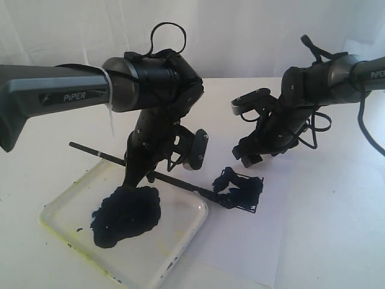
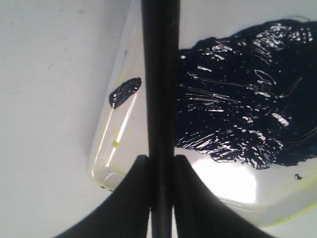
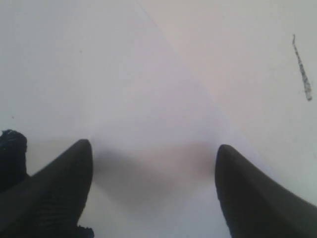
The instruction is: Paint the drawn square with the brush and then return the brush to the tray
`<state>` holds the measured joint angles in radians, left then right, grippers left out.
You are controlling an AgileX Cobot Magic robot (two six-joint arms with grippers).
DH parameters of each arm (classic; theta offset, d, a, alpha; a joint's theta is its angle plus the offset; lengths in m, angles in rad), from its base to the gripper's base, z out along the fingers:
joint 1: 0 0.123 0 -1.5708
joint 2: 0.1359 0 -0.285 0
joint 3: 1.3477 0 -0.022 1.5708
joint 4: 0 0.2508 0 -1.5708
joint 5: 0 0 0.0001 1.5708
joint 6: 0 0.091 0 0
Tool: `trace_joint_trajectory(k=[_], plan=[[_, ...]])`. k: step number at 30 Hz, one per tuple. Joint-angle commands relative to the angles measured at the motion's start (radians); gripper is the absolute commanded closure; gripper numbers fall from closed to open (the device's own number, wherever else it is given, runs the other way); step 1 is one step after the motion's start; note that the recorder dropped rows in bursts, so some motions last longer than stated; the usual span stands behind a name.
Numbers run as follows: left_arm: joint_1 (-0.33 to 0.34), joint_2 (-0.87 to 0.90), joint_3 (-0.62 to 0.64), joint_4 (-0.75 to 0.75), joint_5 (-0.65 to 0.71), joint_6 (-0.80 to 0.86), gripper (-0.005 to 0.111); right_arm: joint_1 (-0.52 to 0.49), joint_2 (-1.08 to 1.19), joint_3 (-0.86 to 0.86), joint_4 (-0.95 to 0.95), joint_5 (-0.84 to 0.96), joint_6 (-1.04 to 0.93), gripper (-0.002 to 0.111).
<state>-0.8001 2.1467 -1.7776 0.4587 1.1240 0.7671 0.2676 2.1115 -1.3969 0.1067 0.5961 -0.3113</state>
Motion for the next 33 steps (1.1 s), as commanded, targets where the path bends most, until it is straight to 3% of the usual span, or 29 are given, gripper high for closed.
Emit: trace_joint_trajectory(k=[1,8,16,33], plan=[[0.021,-0.017,0.004,-0.008,0.048,-0.023,0.107,0.000,0.007,0.002,-0.011,0.004,-0.006,0.042],[0.049,-0.017,0.004,-0.020,0.045,-0.034,0.107,0.000,0.007,0.002,-0.011,0.002,-0.006,0.042],[0.049,-0.013,0.004,-0.140,0.030,0.022,0.107,0.000,0.007,0.002,-0.011,0.000,-0.006,0.042],[0.059,-0.011,0.004,-0.034,0.053,-0.011,0.107,0.000,0.007,0.002,-0.011,0.002,-0.006,0.042]])
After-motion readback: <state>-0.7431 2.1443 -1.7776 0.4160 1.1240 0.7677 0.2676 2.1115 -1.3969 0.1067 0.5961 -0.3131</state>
